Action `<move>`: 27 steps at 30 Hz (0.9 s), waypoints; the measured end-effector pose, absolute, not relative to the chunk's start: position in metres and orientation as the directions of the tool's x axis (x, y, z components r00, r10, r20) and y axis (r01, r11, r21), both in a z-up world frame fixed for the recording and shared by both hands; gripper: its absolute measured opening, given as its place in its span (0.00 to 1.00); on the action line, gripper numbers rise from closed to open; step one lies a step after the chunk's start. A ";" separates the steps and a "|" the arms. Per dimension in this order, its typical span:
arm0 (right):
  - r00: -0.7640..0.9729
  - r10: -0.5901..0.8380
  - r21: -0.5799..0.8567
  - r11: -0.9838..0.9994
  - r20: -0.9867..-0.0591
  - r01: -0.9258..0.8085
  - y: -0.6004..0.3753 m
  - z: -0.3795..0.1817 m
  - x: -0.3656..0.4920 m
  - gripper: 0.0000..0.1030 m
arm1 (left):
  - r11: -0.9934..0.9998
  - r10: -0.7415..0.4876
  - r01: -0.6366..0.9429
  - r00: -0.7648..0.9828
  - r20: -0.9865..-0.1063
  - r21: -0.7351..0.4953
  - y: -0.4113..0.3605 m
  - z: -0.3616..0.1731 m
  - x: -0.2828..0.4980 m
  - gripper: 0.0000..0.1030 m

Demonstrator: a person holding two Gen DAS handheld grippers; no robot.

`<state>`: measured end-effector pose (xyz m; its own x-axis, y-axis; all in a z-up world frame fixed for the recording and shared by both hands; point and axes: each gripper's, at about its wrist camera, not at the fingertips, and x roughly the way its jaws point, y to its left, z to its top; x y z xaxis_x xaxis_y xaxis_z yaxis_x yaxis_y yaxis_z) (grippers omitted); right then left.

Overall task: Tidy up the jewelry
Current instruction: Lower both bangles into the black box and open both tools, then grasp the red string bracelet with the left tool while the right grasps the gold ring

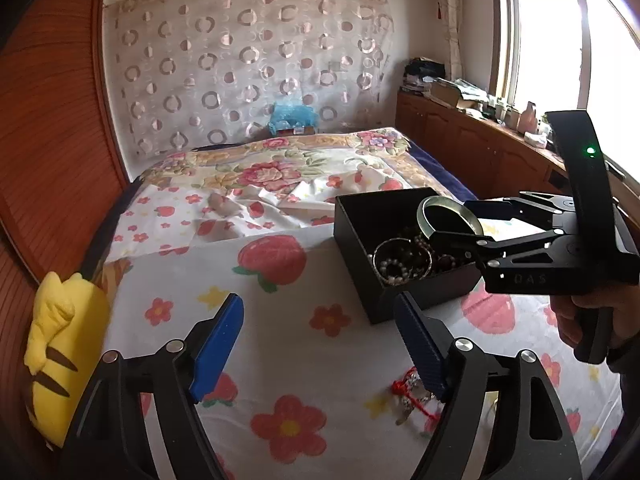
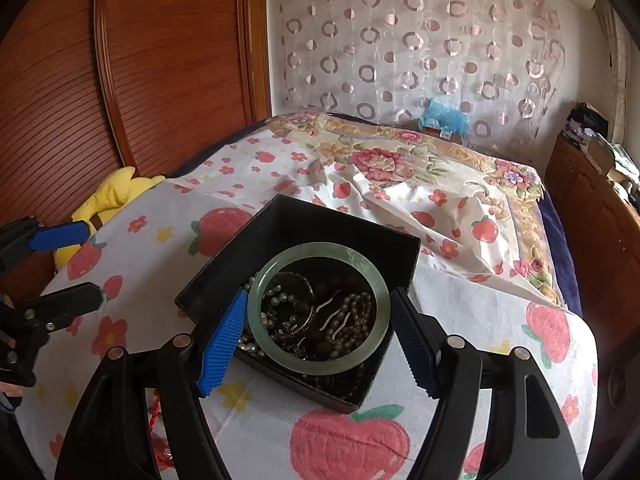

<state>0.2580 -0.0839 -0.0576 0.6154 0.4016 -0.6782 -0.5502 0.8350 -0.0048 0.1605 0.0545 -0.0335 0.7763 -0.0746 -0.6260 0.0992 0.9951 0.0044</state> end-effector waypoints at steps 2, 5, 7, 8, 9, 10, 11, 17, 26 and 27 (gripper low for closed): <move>0.618 0.393 -0.012 0.837 -0.681 -0.546 -0.084 -0.059 0.259 0.74 | 0.995 -0.076 0.097 0.775 -0.627 -0.001 0.057 -0.035 0.156 0.73; 0.617 0.393 -0.007 0.840 -0.682 -0.543 -0.084 -0.060 0.260 0.77 | 0.995 -0.077 0.097 0.774 -0.629 -0.002 0.058 -0.036 0.152 0.74; 0.621 0.391 -0.008 0.842 -0.679 -0.540 -0.085 -0.059 0.259 0.77 | 0.995 -0.076 0.096 0.771 -0.632 -0.003 0.059 -0.038 0.152 0.74; 0.625 0.389 -0.011 0.844 -0.677 -0.537 -0.086 -0.059 0.257 0.77 | 0.995 -0.076 0.096 0.769 -0.634 -0.004 0.059 -0.038 0.151 0.74; 0.629 0.394 -0.006 0.845 -0.670 -0.535 -0.089 -0.057 0.255 0.77 | 0.995 -0.078 0.097 0.768 -0.635 -0.005 0.059 -0.039 0.149 0.74; 0.631 0.402 0.001 0.844 -0.664 -0.536 -0.091 -0.055 0.252 0.77 | 0.995 -0.080 0.098 0.767 -0.636 -0.006 0.059 -0.040 0.148 0.74; 0.634 0.411 0.008 0.843 -0.655 -0.538 -0.094 -0.053 0.246 0.77 | 0.995 -0.082 0.101 0.766 -0.638 -0.007 0.058 -0.041 0.146 0.74; 0.639 0.441 0.011 0.829 -0.630 -0.560 -0.109 -0.049 0.207 0.77 | 0.992 -0.104 0.125 0.751 -0.652 -0.015 0.053 -0.051 0.133 0.74; 0.547 0.466 0.024 0.776 -0.696 -0.631 -0.113 -0.078 0.149 0.58 | 0.988 -0.136 0.147 0.716 -0.685 -0.042 0.045 -0.071 0.121 0.74; 0.536 0.466 0.028 0.773 -0.704 -0.634 -0.114 -0.081 0.146 0.58 | 0.988 -0.137 0.149 0.712 -0.688 -0.043 0.044 -0.073 0.120 0.74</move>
<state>0.1457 -0.1135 -0.0811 0.5364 0.4661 -0.7036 -0.6342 0.7727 0.0284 0.1201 0.0439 -0.0728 0.7123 -0.1374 -0.6883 0.1494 0.9879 -0.0427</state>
